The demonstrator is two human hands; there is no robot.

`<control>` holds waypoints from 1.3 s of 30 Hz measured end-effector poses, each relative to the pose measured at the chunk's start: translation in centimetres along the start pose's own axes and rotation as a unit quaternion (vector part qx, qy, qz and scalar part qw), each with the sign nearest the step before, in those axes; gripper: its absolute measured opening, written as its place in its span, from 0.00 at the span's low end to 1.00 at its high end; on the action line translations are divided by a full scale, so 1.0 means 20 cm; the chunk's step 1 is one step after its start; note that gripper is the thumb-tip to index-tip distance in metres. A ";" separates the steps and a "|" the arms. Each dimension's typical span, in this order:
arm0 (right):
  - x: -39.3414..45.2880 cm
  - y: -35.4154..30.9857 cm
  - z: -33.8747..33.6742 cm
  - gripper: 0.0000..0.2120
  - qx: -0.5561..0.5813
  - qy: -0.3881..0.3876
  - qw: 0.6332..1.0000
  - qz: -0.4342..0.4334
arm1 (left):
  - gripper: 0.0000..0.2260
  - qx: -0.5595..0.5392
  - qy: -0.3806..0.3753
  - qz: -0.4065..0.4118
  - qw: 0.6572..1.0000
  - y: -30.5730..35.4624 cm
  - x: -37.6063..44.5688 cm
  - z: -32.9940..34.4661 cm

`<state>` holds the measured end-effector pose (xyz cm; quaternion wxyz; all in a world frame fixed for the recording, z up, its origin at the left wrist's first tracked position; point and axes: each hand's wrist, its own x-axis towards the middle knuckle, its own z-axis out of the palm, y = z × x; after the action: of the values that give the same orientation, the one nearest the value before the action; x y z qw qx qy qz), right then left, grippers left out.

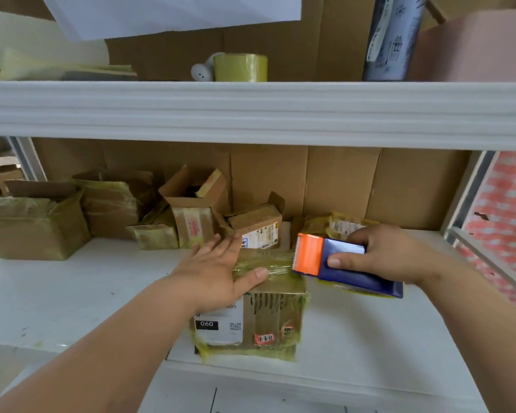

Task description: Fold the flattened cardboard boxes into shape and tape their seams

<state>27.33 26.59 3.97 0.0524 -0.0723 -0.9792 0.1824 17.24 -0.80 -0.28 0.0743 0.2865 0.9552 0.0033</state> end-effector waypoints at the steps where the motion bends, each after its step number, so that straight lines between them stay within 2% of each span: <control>1: 0.01 0.00 0.00 0.31 -0.001 -0.005 1.000 -0.003 | 0.51 0.003 -0.003 0.001 1.000 0.00 0.00 0.00; 6: 0.04 0.03 -0.01 0.34 0.048 -0.025 0.999 -0.005 | 0.55 0.018 -0.033 0.006 0.999 0.00 0.00 -0.02; 10: 0.04 0.06 -0.02 0.34 0.088 -0.047 0.995 -0.004 | 0.49 0.021 -0.031 0.002 0.999 0.01 -0.01 -0.02; 14: 0.06 0.09 -0.01 0.34 0.096 -0.059 0.993 -0.018 | 0.57 0.019 -0.038 0.006 0.999 0.00 -0.01 -0.02; 17: 0.05 0.15 -0.02 0.38 0.111 -0.057 0.992 -0.013 | 0.55 0.020 -0.043 0.003 0.999 -0.01 0.00 -0.02; 21: 0.01 0.26 -0.06 0.42 0.110 -0.056 0.992 -0.002 | 0.60 0.020 -0.055 -0.001 0.998 0.00 0.02 -0.03; 23: 0.00 0.31 -0.06 0.43 0.122 -0.048 0.991 -0.011 | 0.58 0.021 -0.054 -0.004 0.998 0.01 0.02 -0.04; 25: -0.01 0.34 -0.04 0.37 0.132 -0.053 0.990 -0.009 | 0.56 0.022 -0.052 -0.005 0.998 0.01 0.00 -0.04; 28: -0.05 0.38 -0.03 0.26 0.147 -0.056 0.988 0.013 | 0.62 0.016 -0.053 -0.001 0.998 0.01 -0.01 -0.03; 30: -0.06 0.41 -0.02 0.23 0.131 -0.061 0.989 0.029 | 0.63 0.013 -0.049 -0.004 0.999 0.00 -0.01 -0.03; 33: -0.05 0.39 -0.01 0.27 0.071 -0.071 0.994 0.031 | 0.61 0.013 -0.046 -0.002 0.999 0.01 -0.01 -0.03; 39: 0.03 0.28 0.04 0.30 -0.120 -0.062 0.991 -0.007 | 0.50 0.018 -0.032 0.009 0.999 0.00 -0.02 -0.01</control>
<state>27.32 31.59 1.22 -0.0166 -0.0600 -0.9958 0.0670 17.65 -0.99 0.05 0.0995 0.2966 0.9495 -0.0227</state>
